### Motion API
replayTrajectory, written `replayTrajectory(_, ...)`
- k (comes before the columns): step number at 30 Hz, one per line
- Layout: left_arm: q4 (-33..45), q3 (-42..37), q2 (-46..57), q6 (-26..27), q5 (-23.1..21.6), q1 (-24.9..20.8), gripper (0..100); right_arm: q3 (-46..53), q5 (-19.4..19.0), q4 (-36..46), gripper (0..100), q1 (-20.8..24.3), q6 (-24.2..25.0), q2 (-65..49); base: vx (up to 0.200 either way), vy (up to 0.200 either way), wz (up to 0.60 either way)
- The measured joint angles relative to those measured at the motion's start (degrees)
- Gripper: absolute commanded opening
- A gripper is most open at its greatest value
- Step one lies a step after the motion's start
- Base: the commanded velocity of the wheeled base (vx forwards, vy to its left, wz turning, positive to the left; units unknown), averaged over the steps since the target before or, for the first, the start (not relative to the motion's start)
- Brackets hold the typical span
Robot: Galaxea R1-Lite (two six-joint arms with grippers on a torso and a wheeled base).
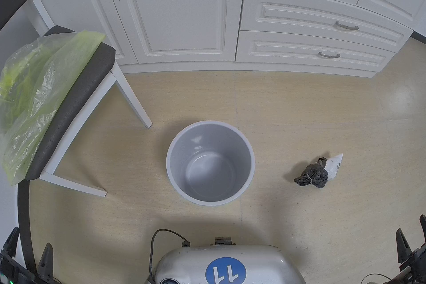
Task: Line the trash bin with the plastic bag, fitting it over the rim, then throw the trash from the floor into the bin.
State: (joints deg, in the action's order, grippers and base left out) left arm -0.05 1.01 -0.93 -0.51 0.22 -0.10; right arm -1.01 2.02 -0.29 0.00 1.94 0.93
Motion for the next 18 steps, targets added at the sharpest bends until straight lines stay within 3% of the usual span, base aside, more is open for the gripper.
replayTrajectory(18,0.0,0.0,0.0,0.1,0.0,0.0,100,0.0,-0.2,0.1,100,0.0,-0.2,0.0,0.000,0.000,0.00)
